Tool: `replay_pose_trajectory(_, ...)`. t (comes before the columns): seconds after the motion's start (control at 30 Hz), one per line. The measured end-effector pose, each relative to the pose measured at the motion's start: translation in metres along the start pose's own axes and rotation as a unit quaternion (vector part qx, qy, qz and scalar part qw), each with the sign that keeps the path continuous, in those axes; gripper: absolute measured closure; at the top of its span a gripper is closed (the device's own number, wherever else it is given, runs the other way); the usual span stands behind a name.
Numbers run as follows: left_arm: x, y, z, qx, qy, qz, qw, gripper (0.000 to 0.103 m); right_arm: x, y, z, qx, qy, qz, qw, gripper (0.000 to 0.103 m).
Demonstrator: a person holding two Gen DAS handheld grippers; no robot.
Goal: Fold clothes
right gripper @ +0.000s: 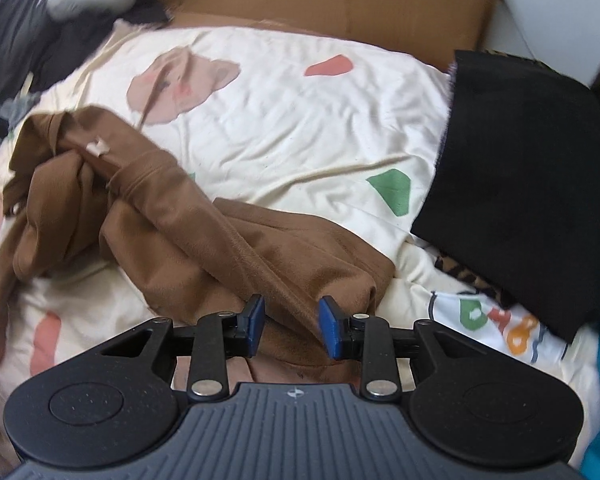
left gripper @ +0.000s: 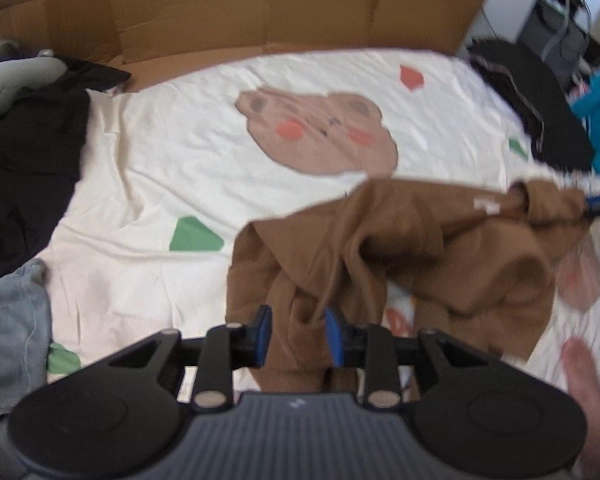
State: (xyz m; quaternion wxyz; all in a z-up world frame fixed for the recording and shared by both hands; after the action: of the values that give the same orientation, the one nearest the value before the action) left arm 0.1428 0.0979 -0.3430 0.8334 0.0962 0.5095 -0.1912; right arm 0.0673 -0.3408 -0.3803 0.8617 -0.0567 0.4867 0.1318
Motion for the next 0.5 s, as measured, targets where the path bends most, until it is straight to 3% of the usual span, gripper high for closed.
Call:
replay_pose_trajectory(0.23,0.006,-0.011,-0.023,0.114,0.027,0.018,0.9929,0.071,0.005,0.0,-0.002,-0.042,0.024,0.001,0.999,0.066)
replay_pose_trajectory(0.33,0.009,-0.019,-0.027,0.183,0.03,0.028,0.9822,0.072,0.006,-0.001,-0.002,-0.051,0.029,0.002,0.998,0.066)
replay_pose_trajectory(0.5,0.018,-0.04,-0.033,0.286,0.032,0.025,0.9573,0.072,0.01,0.001,-0.001,-0.064,0.037,0.003,0.997,0.066)
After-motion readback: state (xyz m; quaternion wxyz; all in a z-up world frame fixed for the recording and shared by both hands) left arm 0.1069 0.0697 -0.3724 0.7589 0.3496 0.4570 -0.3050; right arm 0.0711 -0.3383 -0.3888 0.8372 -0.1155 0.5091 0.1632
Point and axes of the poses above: each gripper's, at about its wrist camera, not at the fingertips, and x roughly the way its jaws point, y to its left, z to its top, the point moved 5 cm from there along x, roughly the way its jaws point, and after that the axes turned 5 degrees about -y, right-handed, at the moved point
